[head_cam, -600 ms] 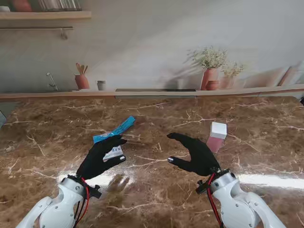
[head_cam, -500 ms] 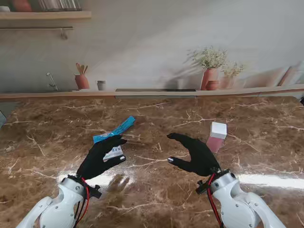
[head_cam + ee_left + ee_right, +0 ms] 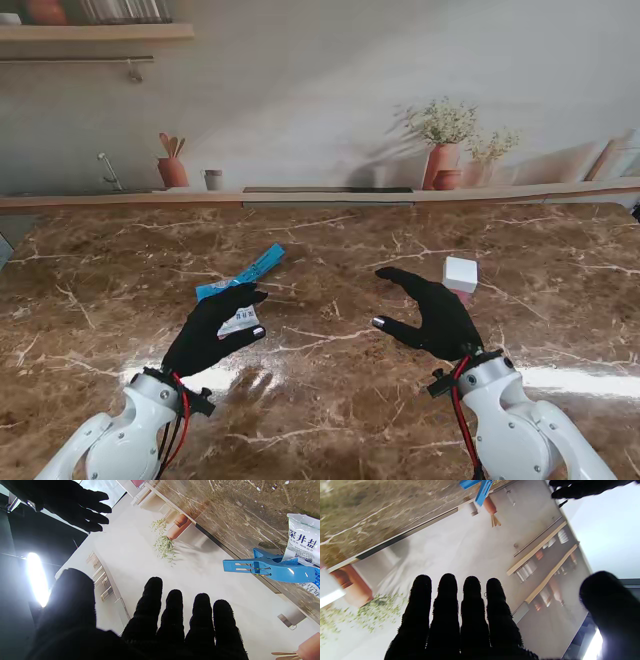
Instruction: Fill the seasoning bottle
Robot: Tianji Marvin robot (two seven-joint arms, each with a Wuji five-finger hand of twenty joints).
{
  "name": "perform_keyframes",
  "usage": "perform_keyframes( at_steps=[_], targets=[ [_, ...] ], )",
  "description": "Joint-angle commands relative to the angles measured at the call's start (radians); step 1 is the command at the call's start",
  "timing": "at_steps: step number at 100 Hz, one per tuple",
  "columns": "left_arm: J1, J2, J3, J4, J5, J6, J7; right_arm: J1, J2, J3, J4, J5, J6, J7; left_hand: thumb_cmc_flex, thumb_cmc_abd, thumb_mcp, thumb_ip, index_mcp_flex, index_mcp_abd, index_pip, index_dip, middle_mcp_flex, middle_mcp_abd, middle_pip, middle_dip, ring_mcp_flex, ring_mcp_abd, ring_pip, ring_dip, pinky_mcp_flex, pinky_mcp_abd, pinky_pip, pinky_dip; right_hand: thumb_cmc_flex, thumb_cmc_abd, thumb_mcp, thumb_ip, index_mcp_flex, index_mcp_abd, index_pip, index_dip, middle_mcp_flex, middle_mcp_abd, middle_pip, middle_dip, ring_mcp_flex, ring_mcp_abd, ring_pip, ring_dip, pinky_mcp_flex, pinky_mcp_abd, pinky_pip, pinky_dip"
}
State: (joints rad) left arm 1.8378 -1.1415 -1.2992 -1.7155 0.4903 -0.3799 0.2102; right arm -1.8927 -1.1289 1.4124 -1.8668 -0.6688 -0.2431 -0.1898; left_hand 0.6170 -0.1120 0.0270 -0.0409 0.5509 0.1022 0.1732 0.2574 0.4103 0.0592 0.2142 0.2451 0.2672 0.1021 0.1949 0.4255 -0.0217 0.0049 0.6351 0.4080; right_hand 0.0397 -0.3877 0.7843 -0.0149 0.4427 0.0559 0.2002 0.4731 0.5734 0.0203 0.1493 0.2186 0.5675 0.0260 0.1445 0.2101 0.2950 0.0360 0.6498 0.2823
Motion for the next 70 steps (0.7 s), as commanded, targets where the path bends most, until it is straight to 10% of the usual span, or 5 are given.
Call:
perform_keyframes(
  at_steps=[1,47,70],
  targets=[
    [-0.009,-0.004,0.006,0.021,-0.003,-0.008,0.003,-0.009,0.0,0.027,0.005,0.004,0.011,-0.006,-0.015,0.036,-0.028,0.035,-0.009,-0.018,0.005,0.002,-0.014,0.003,-0.009,-0.007,0.028,0.003,-0.026,-0.011,-0.013,-0.009,0.009,-0.01,0.011,-0.016,-0.015,0.024,-0.026,-0.011,-0.01,-0.007,-0.007,-0.021,-0.008,0.003,0.003,-0.03,-0.007,0.007,-0.002,-0.031,0.013,0.006],
    [-0.035,-0.01,0.018,0.064,-0.009,-0.014,0.026,-0.018,-0.026,0.194,0.107,0.049,0.141,-0.074,-0.015,0.038,-0.029,0.035,-0.011,-0.03,0.007,0.004,-0.01,0.006,-0.013,-0.007,0.03,0.003,-0.029,-0.013,-0.014,-0.002,0.01,-0.006,0.146,-0.268,0.007,-0.011,-0.188,0.084,-0.049,0.023,-0.166,-0.002,-0.004,0.034,-0.109,-0.047,-0.026,0.017,-0.081,-0.059,-0.055,0.018],
    [-0.044,-0.009,0.023,0.068,-0.01,-0.013,0.019,0.043,-0.021,0.218,0.232,0.121,0.203,0.004,-0.015,0.039,-0.029,0.035,-0.009,-0.035,0.01,0.007,-0.008,0.006,-0.013,-0.006,0.031,0.002,-0.03,-0.013,-0.014,-0.001,0.009,-0.006,0.273,-0.261,-0.089,-0.012,-0.332,0.148,-0.13,0.081,-0.363,0.029,0.028,0.054,-0.18,-0.046,-0.019,0.033,-0.122,-0.062,-0.11,0.055]
  ],
)
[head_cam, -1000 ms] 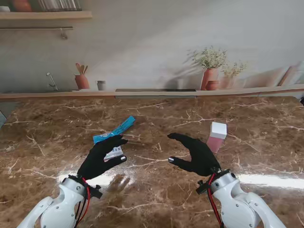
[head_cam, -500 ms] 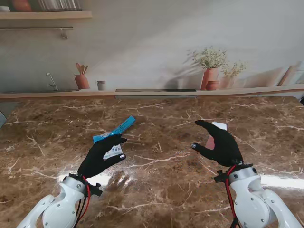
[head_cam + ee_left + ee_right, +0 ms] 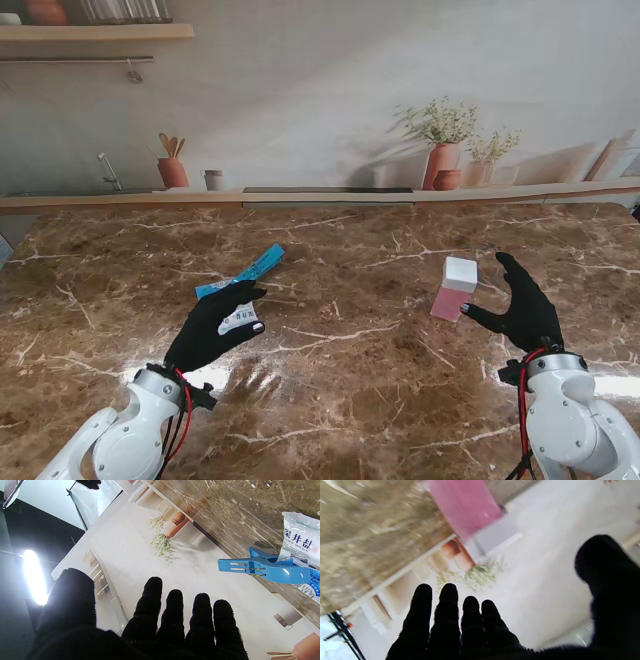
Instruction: Fill the seasoning bottle
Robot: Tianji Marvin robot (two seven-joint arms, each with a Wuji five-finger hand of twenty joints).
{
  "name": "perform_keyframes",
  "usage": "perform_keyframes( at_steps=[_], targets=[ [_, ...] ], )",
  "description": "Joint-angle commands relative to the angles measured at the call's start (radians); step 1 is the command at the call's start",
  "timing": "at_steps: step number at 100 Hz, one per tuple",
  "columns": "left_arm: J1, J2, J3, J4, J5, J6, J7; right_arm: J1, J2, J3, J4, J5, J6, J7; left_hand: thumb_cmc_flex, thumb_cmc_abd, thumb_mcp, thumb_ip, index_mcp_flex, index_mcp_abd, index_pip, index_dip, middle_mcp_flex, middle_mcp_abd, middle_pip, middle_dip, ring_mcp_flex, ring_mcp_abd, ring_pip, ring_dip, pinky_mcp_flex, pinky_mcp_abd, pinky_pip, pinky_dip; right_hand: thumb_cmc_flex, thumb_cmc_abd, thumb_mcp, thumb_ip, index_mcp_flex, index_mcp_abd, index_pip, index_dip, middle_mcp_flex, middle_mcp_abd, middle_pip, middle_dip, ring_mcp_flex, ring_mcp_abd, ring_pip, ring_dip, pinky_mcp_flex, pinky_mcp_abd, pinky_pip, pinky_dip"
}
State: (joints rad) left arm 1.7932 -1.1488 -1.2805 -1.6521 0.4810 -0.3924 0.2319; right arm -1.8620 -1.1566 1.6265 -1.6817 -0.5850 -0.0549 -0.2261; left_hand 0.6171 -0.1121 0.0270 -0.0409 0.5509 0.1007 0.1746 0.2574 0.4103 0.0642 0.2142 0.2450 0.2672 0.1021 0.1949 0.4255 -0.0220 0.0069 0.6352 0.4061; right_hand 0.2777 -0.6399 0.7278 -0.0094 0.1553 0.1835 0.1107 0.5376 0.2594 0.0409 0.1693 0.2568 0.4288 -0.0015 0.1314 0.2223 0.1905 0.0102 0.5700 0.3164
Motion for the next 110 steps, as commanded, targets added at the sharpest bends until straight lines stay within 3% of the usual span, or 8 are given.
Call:
perform_keyframes(
  at_steps=[1,34,44,61,64,82,95,110],
  targets=[
    [0.0,-0.001,0.005,0.005,0.0,0.0,-0.003,0.016,0.008,0.004,0.053,0.043,0.016,0.047,-0.015,0.039,-0.029,0.035,-0.008,-0.032,0.009,0.008,-0.007,0.001,-0.013,-0.006,0.03,0.002,-0.03,-0.013,-0.014,-0.003,0.009,-0.004,0.039,-0.009,-0.033,-0.018,-0.045,0.022,-0.043,0.017,-0.052,0.008,0.008,0.016,-0.042,-0.018,-0.006,0.021,-0.019,-0.037,-0.031,0.021],
    [-0.008,0.0,0.014,0.004,0.003,0.01,-0.008,0.18,0.033,-0.037,0.254,0.155,0.032,0.223,-0.011,0.036,-0.028,0.035,-0.009,-0.035,0.011,0.009,-0.007,0.001,-0.012,-0.005,0.029,0.001,-0.03,-0.012,-0.014,-0.004,0.002,-0.007,0.191,-0.015,-0.102,-0.041,-0.019,0.019,-0.151,-0.031,-0.079,-0.007,0.034,-0.005,-0.056,-0.033,-0.017,0.003,-0.011,-0.038,-0.056,0.047],
    [-0.008,0.001,0.014,0.001,0.008,0.016,-0.01,0.224,0.043,-0.054,0.303,0.172,0.034,0.278,-0.011,0.035,-0.028,0.035,-0.007,-0.038,0.012,0.01,-0.008,-0.001,-0.012,-0.005,0.029,0.0,-0.03,-0.012,-0.014,-0.004,0.001,-0.007,0.215,-0.02,-0.113,-0.043,-0.003,0.013,-0.155,-0.23,-0.085,-0.015,0.035,-0.03,-0.061,-0.036,-0.018,-0.009,-0.012,-0.038,-0.063,0.056],
    [-0.01,0.003,0.014,-0.002,0.014,0.023,-0.015,0.287,0.055,-0.088,0.37,0.241,0.043,0.374,-0.01,0.033,-0.028,0.035,-0.005,-0.041,0.015,0.012,-0.01,-0.002,-0.012,-0.005,0.028,-0.002,-0.032,-0.013,-0.014,-0.003,-0.003,-0.009,0.244,-0.028,-0.116,-0.052,0.006,-0.005,-0.163,-0.396,-0.092,0.001,0.035,-0.021,-0.079,-0.016,-0.016,0.006,-0.031,-0.024,-0.065,0.076],
    [-0.01,0.002,0.014,-0.002,0.015,0.025,-0.014,0.297,0.056,-0.093,0.382,0.259,0.045,0.388,-0.01,0.033,-0.028,0.035,-0.004,-0.041,0.016,0.012,-0.009,-0.003,-0.012,-0.005,0.028,-0.003,-0.032,-0.013,-0.014,-0.003,-0.004,-0.009,0.254,-0.031,-0.116,-0.055,0.015,-0.017,-0.162,-0.492,-0.096,0.004,0.029,-0.007,-0.089,-0.013,-0.014,0.019,-0.042,-0.024,-0.07,0.094],
    [-0.012,0.004,0.014,-0.004,0.022,0.028,-0.015,0.355,0.053,-0.13,0.467,0.351,0.053,0.436,-0.009,0.034,-0.027,0.035,-0.005,-0.041,0.017,0.013,-0.012,-0.002,-0.012,-0.006,0.028,-0.004,-0.032,-0.013,-0.014,-0.005,-0.011,-0.012,0.284,-0.045,-0.122,-0.073,0.017,-0.146,-0.16,-0.54,-0.11,0.017,-0.036,-0.006,-0.178,0.0,-0.018,0.034,-0.094,-0.022,-0.079,0.122],
    [-0.014,0.004,0.014,-0.006,0.022,0.033,-0.019,0.387,0.042,-0.147,0.525,0.446,0.043,0.462,-0.008,0.033,-0.027,0.035,-0.004,-0.042,0.018,0.014,-0.011,-0.001,-0.012,-0.006,0.028,-0.004,-0.033,-0.013,-0.014,-0.006,-0.015,-0.013,0.31,-0.063,-0.123,-0.081,0.01,-0.28,-0.137,-0.424,-0.124,0.011,-0.122,0.035,-0.262,-0.006,-0.037,0.036,-0.134,-0.038,-0.114,0.169],
    [-0.014,0.006,0.014,-0.009,0.025,0.038,-0.024,0.429,0.032,-0.177,0.593,0.503,0.034,0.474,-0.008,0.034,-0.027,0.035,-0.004,-0.042,0.019,0.015,-0.012,0.0,-0.012,-0.006,0.027,-0.004,-0.033,-0.013,-0.013,-0.008,-0.02,-0.015,0.332,-0.078,-0.127,-0.094,-0.028,-0.38,-0.086,0.012,-0.13,0.003,-0.171,0.052,-0.338,-0.014,-0.072,0.019,-0.176,-0.052,-0.151,0.21]
  ],
)
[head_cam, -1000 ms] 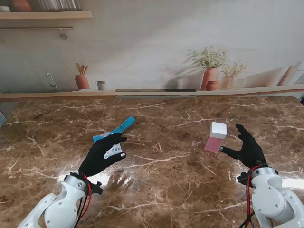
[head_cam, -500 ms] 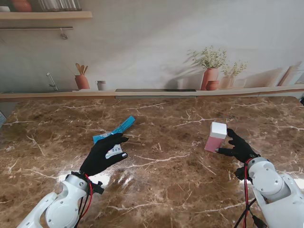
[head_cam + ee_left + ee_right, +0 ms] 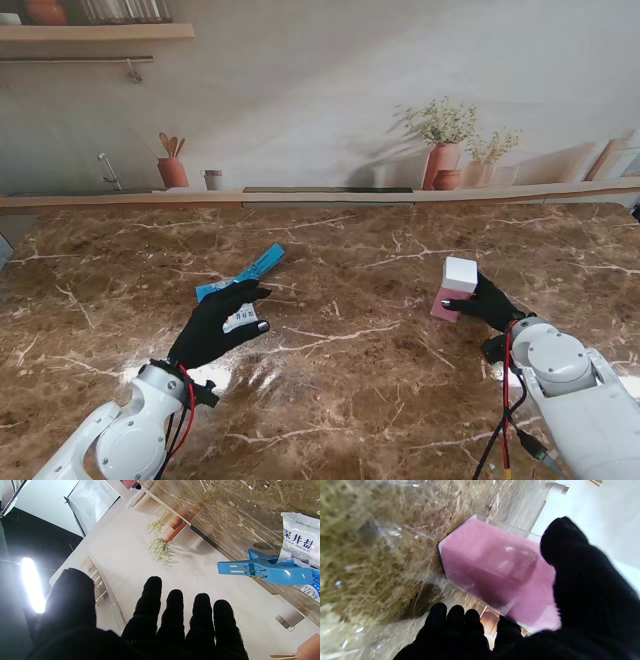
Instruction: Fill the seasoning bottle
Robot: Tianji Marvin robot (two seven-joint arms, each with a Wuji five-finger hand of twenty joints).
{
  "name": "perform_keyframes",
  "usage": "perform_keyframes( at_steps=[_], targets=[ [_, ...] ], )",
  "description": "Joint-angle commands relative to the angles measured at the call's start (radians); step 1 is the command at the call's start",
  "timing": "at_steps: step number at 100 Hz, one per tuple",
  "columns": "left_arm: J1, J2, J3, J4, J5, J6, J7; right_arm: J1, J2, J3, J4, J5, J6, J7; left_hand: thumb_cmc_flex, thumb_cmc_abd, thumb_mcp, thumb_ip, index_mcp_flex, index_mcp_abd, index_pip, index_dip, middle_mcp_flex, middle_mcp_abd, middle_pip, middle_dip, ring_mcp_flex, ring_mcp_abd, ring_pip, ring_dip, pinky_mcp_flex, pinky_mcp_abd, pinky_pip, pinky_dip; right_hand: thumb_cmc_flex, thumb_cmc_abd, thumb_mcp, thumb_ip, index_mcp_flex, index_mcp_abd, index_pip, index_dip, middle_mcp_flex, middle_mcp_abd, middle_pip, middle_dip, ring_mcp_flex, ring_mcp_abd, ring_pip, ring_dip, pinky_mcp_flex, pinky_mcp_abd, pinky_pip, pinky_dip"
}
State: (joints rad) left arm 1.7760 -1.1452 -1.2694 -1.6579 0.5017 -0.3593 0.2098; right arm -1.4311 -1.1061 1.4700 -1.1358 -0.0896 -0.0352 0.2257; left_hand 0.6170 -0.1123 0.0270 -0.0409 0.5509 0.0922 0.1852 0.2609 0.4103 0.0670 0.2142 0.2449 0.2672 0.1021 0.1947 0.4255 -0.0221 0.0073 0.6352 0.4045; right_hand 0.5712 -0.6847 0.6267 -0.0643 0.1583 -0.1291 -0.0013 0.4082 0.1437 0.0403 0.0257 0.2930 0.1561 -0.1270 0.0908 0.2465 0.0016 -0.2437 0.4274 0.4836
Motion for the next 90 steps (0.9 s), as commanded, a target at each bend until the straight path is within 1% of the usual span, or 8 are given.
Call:
perform_keyframes(
  at_steps=[1,7,21,41,49,62,75,90],
  targets=[
    [0.003,0.002,0.003,-0.003,0.004,0.006,-0.002,0.001,-0.02,-0.023,0.052,0.01,0.014,0.021,-0.008,0.034,-0.027,0.035,-0.004,-0.034,0.008,0.011,-0.013,-0.002,-0.012,-0.006,0.027,-0.004,-0.033,-0.013,-0.013,-0.008,-0.02,-0.014,0.041,-0.034,-0.026,-0.042,-0.037,-0.076,0.039,0.183,-0.014,0.004,-0.031,0.013,-0.067,0.111,-0.041,-0.009,0.009,0.2,-0.011,0.044],
    [0.004,0.002,0.003,-0.005,0.004,0.007,-0.003,0.015,-0.027,-0.035,0.078,0.032,0.01,0.015,-0.009,0.034,-0.028,0.035,-0.003,-0.036,0.008,0.012,-0.013,-0.004,-0.012,-0.006,0.027,-0.005,-0.032,-0.012,-0.013,-0.008,-0.021,-0.014,0.048,-0.04,-0.026,-0.046,-0.006,-0.123,0.098,0.292,-0.014,-0.003,-0.033,0.001,-0.081,0.107,-0.087,-0.022,-0.015,0.193,-0.02,0.05],
    [0.009,0.002,0.001,-0.006,0.009,0.011,0.0,0.039,-0.044,-0.062,0.128,0.086,-0.001,0.004,-0.006,0.034,-0.027,0.035,-0.004,-0.038,0.009,0.012,-0.012,-0.003,-0.011,-0.005,0.027,-0.004,-0.032,-0.012,-0.012,-0.009,-0.026,-0.016,0.063,-0.052,-0.021,-0.055,0.223,-0.207,0.226,0.36,-0.013,-0.019,-0.032,-0.009,-0.085,0.101,-0.108,-0.057,-0.044,0.184,-0.023,0.062],
    [0.014,0.002,-0.004,-0.009,0.011,0.014,0.0,0.059,-0.065,-0.103,0.173,0.116,-0.003,-0.034,-0.005,0.033,-0.027,0.035,-0.001,-0.039,0.01,0.013,-0.011,-0.004,-0.01,-0.005,0.029,-0.006,-0.032,-0.011,-0.012,-0.01,-0.031,-0.018,0.073,-0.059,-0.008,-0.078,0.514,-0.277,0.609,0.541,0.07,-0.07,0.057,0.02,-0.076,0.065,-0.085,-0.028,-0.02,0.187,-0.015,0.082],
    [0.015,0.002,-0.003,-0.009,0.01,0.012,0.001,0.062,-0.078,-0.119,0.18,0.129,-0.009,-0.072,-0.004,0.033,-0.026,0.035,-0.003,-0.039,0.01,0.013,-0.01,-0.005,-0.009,-0.005,0.029,-0.004,-0.032,-0.011,-0.011,-0.009,-0.031,-0.018,-0.051,-0.312,0.446,-0.242,0.653,-0.318,0.767,0.623,0.208,-0.115,0.139,0.018,-0.008,0.028,-0.047,-0.013,0.014,0.199,0.006,0.091],
    [0.015,0.002,-0.003,-0.009,0.009,0.01,0.003,0.05,-0.101,-0.13,0.156,0.144,-0.03,-0.171,-0.001,0.033,-0.025,0.035,-0.002,-0.039,0.011,0.013,-0.012,-0.004,-0.01,-0.005,0.029,-0.005,-0.032,-0.011,-0.011,-0.009,-0.032,-0.018,0.013,-0.298,0.465,-0.275,0.825,-0.301,0.914,0.742,0.526,-0.128,0.237,0.038,0.235,0.004,0.067,0.01,0.108,0.24,0.067,0.108],
    [0.013,0.001,-0.004,-0.007,0.014,0.005,0.009,0.022,-0.103,-0.128,0.074,0.135,-0.031,-0.222,0.001,0.031,-0.025,0.034,0.001,-0.039,0.012,0.013,-0.01,-0.004,-0.009,-0.005,0.03,-0.005,-0.032,-0.011,-0.011,-0.008,-0.032,-0.018,0.061,-0.242,0.481,-0.231,0.855,-0.227,1.029,0.823,0.802,-0.077,0.292,0.099,0.602,0.136,0.151,0.033,0.251,0.3,0.175,0.1],
    [0.005,0.003,-0.006,-0.004,0.017,-0.006,0.003,-0.021,-0.101,-0.122,-0.04,0.102,-0.03,-0.277,0.004,0.032,-0.024,0.034,0.001,-0.038,0.012,0.013,-0.008,-0.006,-0.009,-0.006,0.03,-0.007,-0.033,-0.012,-0.012,-0.003,-0.032,-0.019,0.116,-0.225,0.443,-0.227,0.859,-0.178,1.122,0.814,1.071,-0.127,0.494,0.452,0.951,0.17,0.365,0.176,0.481,0.376,0.472,0.102]
  ],
)
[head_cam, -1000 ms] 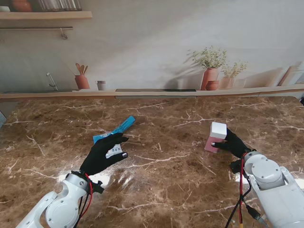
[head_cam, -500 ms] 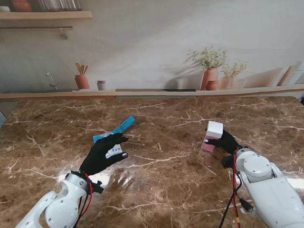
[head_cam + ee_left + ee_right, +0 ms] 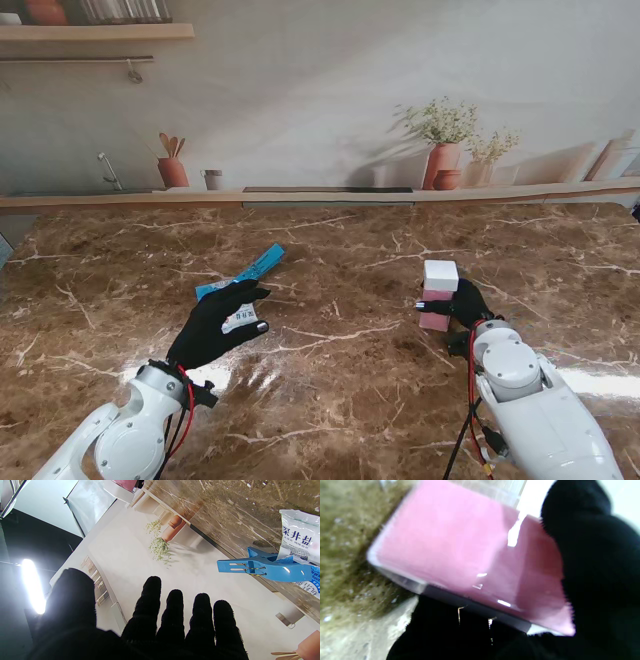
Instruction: Fill the seasoning bottle
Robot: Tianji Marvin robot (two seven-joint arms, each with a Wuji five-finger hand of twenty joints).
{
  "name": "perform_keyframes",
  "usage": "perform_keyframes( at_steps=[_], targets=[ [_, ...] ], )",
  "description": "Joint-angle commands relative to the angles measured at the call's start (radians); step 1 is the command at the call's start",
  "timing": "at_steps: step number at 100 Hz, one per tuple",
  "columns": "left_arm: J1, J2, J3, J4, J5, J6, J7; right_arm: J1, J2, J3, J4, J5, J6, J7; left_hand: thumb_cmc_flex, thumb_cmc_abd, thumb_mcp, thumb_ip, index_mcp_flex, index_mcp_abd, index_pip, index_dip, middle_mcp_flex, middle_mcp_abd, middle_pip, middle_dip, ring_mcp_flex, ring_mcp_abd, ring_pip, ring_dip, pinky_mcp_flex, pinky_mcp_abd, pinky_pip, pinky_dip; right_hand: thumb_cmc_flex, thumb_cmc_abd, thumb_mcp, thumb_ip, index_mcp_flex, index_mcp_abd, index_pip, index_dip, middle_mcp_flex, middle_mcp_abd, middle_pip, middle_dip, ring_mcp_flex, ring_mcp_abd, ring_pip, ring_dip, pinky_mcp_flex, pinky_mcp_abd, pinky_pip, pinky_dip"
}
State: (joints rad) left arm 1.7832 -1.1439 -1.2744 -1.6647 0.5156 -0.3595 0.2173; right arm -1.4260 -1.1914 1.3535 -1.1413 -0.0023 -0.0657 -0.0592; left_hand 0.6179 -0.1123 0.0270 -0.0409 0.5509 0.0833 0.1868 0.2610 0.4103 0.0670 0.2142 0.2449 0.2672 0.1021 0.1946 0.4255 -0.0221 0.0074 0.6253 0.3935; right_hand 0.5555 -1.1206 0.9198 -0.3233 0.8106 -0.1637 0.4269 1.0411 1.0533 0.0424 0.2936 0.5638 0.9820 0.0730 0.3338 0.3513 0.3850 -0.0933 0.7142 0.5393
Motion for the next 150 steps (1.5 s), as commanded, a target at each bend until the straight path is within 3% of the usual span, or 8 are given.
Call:
perform_keyframes(
  at_steps=[1,10,27,40,57,81,96,150],
  targets=[
    [-0.003,0.002,-0.002,0.003,0.003,-0.007,-0.006,-0.029,-0.015,-0.006,-0.042,0.011,0.0,0.004,0.003,0.031,-0.024,0.034,0.001,-0.031,0.01,0.013,-0.009,-0.005,-0.01,-0.006,0.031,-0.007,-0.033,-0.012,-0.012,-0.002,-0.023,-0.008,0.133,0.211,0.149,0.033,0.205,-0.145,0.693,0.18,0.165,-0.139,0.257,0.209,0.136,-0.036,0.151,0.097,0.104,0.225,0.205,0.045],
    [-0.014,0.007,-0.008,0.004,0.006,-0.018,-0.028,-0.085,-0.007,0.001,-0.157,-0.026,0.002,-0.014,0.007,0.029,-0.024,0.034,0.003,-0.029,0.011,0.013,-0.009,-0.005,-0.011,-0.007,0.031,-0.007,-0.033,-0.013,-0.013,0.002,-0.022,-0.007,0.138,0.225,0.146,0.038,0.118,-0.183,0.58,0.131,0.135,-0.16,0.393,0.336,0.153,-0.048,0.267,0.251,0.097,0.225,0.276,0.017],
    [-0.047,0.02,-0.02,-0.003,0.012,-0.04,-0.09,-0.161,0.02,0.001,-0.316,-0.082,0.002,0.032,0.022,0.018,-0.02,0.033,0.005,-0.033,0.012,0.014,-0.01,-0.01,-0.011,-0.007,0.032,-0.004,-0.033,-0.013,-0.014,0.022,-0.016,-0.002,0.105,0.314,0.231,0.053,0.025,-0.06,0.469,-0.582,0.021,-0.149,0.451,0.545,-0.003,-0.052,0.416,0.393,0.047,0.249,0.292,0.038],
    [-0.086,0.034,-0.024,-0.014,0.004,-0.055,-0.162,-0.199,0.044,-0.016,-0.413,-0.15,0.001,0.083,0.059,-0.015,-0.008,0.034,0.001,-0.038,0.015,0.016,-0.016,-0.019,-0.012,-0.007,0.035,-0.001,-0.029,-0.008,-0.018,0.037,0.026,0.029,0.122,0.385,0.233,0.05,0.052,-0.025,0.486,-0.699,-0.058,-0.15,0.485,0.66,-0.09,-0.062,0.532,0.49,0.105,0.278,0.407,0.095],
    [-0.147,0.058,-0.025,-0.034,-0.026,-0.063,-0.294,-0.223,0.06,-0.057,-0.506,-0.239,0.021,0.105,0.141,-0.095,0.033,0.037,-0.04,-0.044,0.008,0.014,-0.058,-0.039,-0.014,-0.007,0.011,-0.008,-0.032,-0.003,-0.028,0.054,0.037,0.044,0.128,0.399,0.262,0.053,0.081,-0.071,0.537,-0.585,-0.124,-0.168,0.535,0.712,-0.102,-0.087,0.7,0.585,0.168,0.266,0.587,0.159],
    [-0.212,0.098,-0.025,-0.083,-0.01,-0.084,-0.47,-0.221,0.077,-0.12,-0.571,-0.312,0.044,0.142,0.084,-0.417,0.826,-0.032,-0.234,-0.126,-0.054,-0.088,-0.198,-0.085,0.018,0.018,-0.052,-0.031,-0.043,0.017,-0.029,0.045,-0.115,0.082,0.182,0.4,0.346,0.062,0.13,-0.115,0.509,-0.206,-0.192,-0.179,0.524,0.675,-0.071,-0.097,0.786,0.557,0.234,0.197,0.742,0.191],
    [-0.235,0.119,-0.019,-0.117,-0.007,-0.072,-0.564,-0.217,0.078,-0.16,-0.594,-0.337,0.034,0.137,0.133,-0.444,0.874,-0.043,-0.373,-0.195,-0.086,-0.111,-0.24,-0.07,-0.072,0.013,-0.083,-0.015,-0.04,0.03,-0.037,0.051,-0.178,0.12,0.339,0.424,0.379,0.068,0.242,-0.08,0.467,-0.031,-0.158,-0.183,0.526,0.635,-0.044,-0.097,0.818,0.544,0.254,0.193,0.765,0.197],
    [-0.337,0.131,0.078,-0.109,0.024,-0.103,-0.605,-0.212,0.088,-0.244,-0.659,-0.387,-0.011,0.144,0.115,-0.491,0.847,-0.068,-0.408,-0.208,-0.063,0.12,-0.26,-0.065,-0.093,0.144,-0.027,0.006,0.014,0.114,-0.034,0.074,-0.08,0.221,0.343,0.409,0.408,0.052,0.274,-0.099,0.489,-0.006,-0.129,-0.189,0.526,0.63,-0.026,-0.101,0.823,0.542,0.264,0.192,0.774,0.2]
  ],
)
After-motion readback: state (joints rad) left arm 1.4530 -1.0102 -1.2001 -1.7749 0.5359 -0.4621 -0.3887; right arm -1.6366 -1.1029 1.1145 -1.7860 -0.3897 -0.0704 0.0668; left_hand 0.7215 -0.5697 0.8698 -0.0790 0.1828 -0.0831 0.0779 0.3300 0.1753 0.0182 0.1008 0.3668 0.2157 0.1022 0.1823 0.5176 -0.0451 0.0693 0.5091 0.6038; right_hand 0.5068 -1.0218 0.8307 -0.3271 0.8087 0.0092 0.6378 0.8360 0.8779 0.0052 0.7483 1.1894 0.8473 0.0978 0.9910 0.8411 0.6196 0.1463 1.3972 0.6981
